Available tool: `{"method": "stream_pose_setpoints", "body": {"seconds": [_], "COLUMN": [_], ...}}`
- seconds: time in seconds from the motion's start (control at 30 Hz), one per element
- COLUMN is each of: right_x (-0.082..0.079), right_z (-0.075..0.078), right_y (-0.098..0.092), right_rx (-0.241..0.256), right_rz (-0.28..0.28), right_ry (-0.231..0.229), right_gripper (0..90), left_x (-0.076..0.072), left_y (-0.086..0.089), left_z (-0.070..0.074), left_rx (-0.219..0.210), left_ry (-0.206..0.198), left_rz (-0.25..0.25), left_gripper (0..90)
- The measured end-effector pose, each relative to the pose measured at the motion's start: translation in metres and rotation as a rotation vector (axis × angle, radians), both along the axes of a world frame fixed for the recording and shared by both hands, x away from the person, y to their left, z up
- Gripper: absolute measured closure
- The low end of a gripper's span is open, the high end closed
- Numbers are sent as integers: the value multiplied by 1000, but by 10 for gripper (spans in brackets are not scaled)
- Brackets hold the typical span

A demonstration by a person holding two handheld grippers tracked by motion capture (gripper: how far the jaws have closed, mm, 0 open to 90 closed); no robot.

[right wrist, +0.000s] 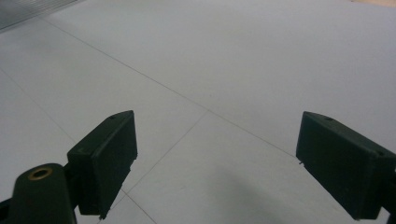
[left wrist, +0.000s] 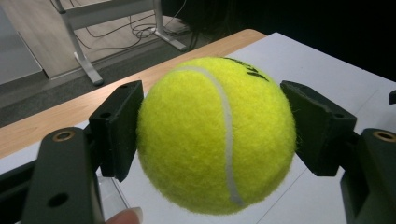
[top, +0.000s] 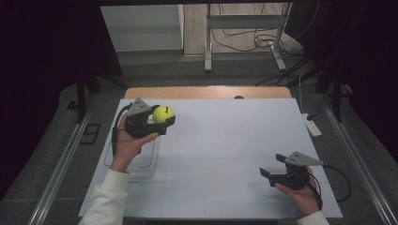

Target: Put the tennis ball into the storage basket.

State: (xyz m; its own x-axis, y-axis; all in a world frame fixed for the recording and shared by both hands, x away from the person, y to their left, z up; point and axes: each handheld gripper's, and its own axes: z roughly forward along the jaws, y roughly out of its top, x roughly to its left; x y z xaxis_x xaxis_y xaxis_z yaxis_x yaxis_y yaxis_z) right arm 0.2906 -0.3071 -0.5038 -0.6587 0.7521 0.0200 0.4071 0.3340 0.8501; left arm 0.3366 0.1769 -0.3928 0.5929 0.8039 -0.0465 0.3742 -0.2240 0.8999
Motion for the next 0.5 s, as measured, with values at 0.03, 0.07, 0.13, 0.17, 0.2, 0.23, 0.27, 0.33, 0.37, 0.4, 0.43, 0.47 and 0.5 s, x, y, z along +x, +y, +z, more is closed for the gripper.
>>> {"method": "stream_pose_setpoints", "body": {"seconds": [0.03, 0.07, 0.13, 0.17, 0.2, 0.23, 0.27, 0.33, 0.37, 0.4, 0.43, 0.47, 0.5], "right_x": [0, 0, -1, -1, -1, -1, -2, -2, -3, -3, -3, -3, -3], "right_z": [0, 1, 1, 1, 1, 1, 1, 1, 1, 2, 2, 2, 2], "right_y": [0, 0, -1, -1, -1, -2, -2, -4, -4, -4, -4, -4, -4], "right_rx": [2, 4, 3, 6, 6, 9, 9, 16, 19, 23, 23, 23, 23], "right_rz": [0, -2, -8, -9, -9, -10, -13, -13, -14, -15, -14, -14, -14], "right_ry": [-1, -3, -3, -4, -4, -2, -2, -3, -4, -3, -4, -4, -3], "right_gripper": [130, 129, 130, 130, 130, 130, 129, 130, 130, 130, 130, 130, 130], "left_x": [1, 1, 2, 3, 3, 3, 4, 5, 6, 7, 8, 9, 10], "left_y": [0, 1, 2, 2, 2, 3, 4, 6, 7, 9, 10, 12, 14], "left_z": [0, -1, -1, -1, -1, -2, -2, -2, -2, -2, -2, -2, -3], "left_rx": [3, 6, 5, 6, 6, 4, -2, 0, 4, 8, 7, 5, 3], "left_ry": [1, 2, 3, 2, 2, 0, 3, 5, 7, 9, 11, 15, 16], "left_rz": [4, 10, 17, 22, 22, 27, 35, 43, 49, 54, 59, 66, 75], "left_gripper": [264, 264, 264, 264, 263, 263, 263, 264, 264, 264, 264, 264, 264]}}
